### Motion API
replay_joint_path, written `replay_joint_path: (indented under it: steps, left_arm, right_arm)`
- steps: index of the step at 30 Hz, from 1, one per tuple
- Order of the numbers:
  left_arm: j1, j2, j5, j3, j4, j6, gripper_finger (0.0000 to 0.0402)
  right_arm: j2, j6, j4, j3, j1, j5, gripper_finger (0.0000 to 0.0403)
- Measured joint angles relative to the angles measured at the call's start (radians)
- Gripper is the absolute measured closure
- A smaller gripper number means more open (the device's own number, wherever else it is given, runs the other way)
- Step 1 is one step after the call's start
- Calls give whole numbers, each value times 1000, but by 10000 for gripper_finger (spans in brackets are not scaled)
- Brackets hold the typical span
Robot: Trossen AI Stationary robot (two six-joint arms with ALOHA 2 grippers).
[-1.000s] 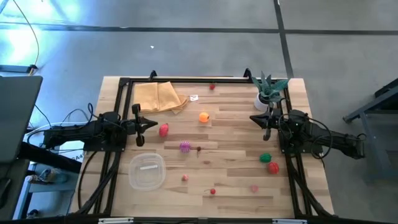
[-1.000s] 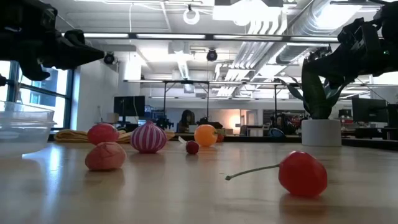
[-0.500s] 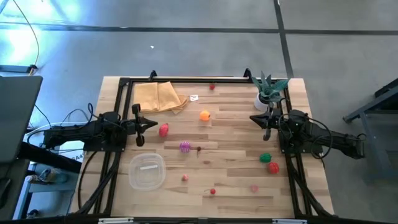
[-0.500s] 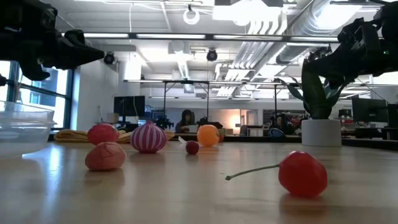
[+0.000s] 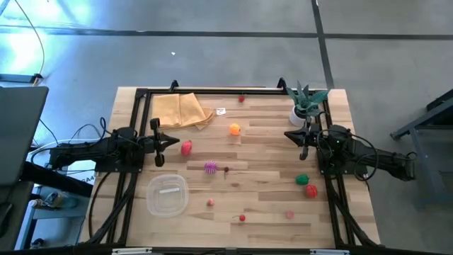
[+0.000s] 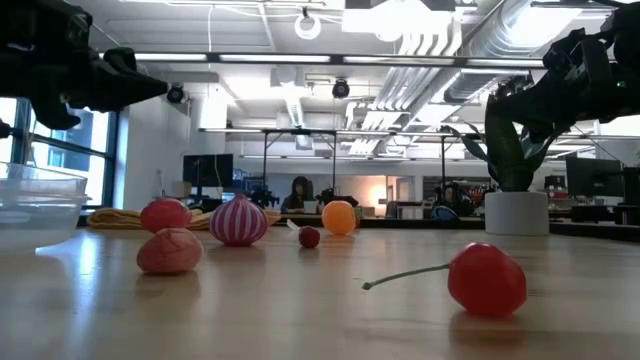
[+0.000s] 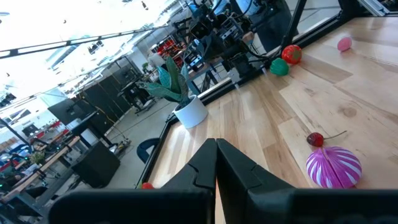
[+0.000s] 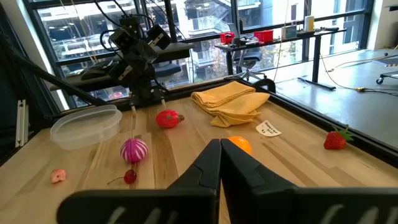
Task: Pick and placing Produce into tupperware
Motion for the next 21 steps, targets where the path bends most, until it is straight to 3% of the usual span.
replay_joint_path:
  steps: [9,15,21]
  left_arm:
    - [0,0,0,0,2,-5,401]
    - [0,0,0,0,110,-106,401]
    - [0,0,0,0,238,-191,401]
  right_arm:
    - [0,-31,0,0,0,0,402]
    - [0,-134,1,0,0,0,402]
    - [0,16,3,0,0,0,402]
